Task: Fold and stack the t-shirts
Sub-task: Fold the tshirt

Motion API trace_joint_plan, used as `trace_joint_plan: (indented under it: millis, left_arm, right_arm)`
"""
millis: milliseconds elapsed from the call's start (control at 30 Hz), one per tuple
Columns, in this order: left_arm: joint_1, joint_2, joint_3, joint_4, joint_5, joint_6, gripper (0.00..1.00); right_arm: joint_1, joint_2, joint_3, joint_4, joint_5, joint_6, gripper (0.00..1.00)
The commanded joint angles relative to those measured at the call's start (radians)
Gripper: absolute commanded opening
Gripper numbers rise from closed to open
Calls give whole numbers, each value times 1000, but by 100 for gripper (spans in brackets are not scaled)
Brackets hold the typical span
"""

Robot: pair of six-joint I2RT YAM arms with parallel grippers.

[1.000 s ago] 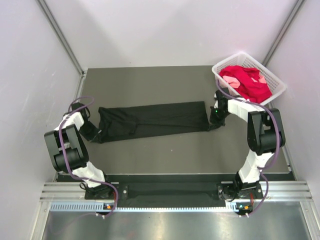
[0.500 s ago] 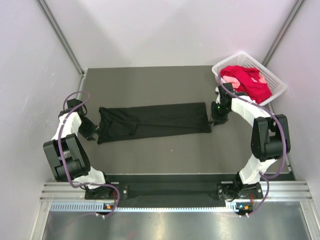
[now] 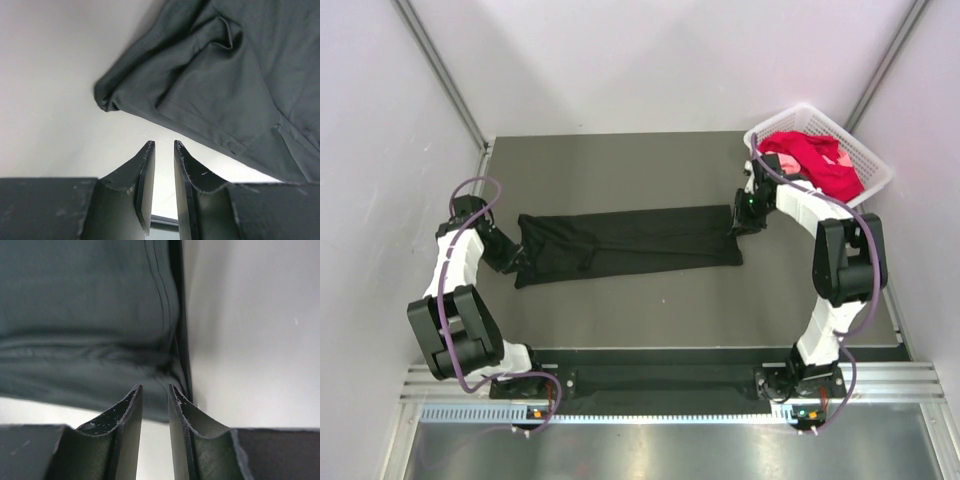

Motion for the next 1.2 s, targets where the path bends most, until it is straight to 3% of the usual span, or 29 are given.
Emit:
trace_joint_plan:
  millis: [0, 133, 367, 433, 533, 633, 867, 1167]
  left_arm:
    - [-5, -33, -7, 4, 50, 14, 26]
    - [-13, -37, -4, 6, 74, 30, 26]
    - [-78, -11, 15, -16, 85, 65, 28]
    - [-123, 0, 21, -22, 64, 60, 29]
    - [-204, 9, 15, -14, 38, 36, 33]
    - [-249, 30, 7, -2, 39, 25, 35]
    - [-304, 124, 31, 36, 105, 36, 37]
    - [-471, 207, 99, 89, 74, -21, 39]
  right_arm:
    - [12, 57, 71, 58, -34, 20, 28]
    - [13, 106, 111, 76, -47, 52, 27]
    - [13, 163, 141, 38, 75, 63, 16]
    - [15, 180, 151, 29, 72, 49, 18]
    - [26, 157, 174, -1, 92, 23, 34]
    - [36, 89, 186, -43, 141, -1, 41]
    - [56, -110, 123, -85, 151, -20, 43]
    - [84, -181, 5, -74, 109, -7, 43]
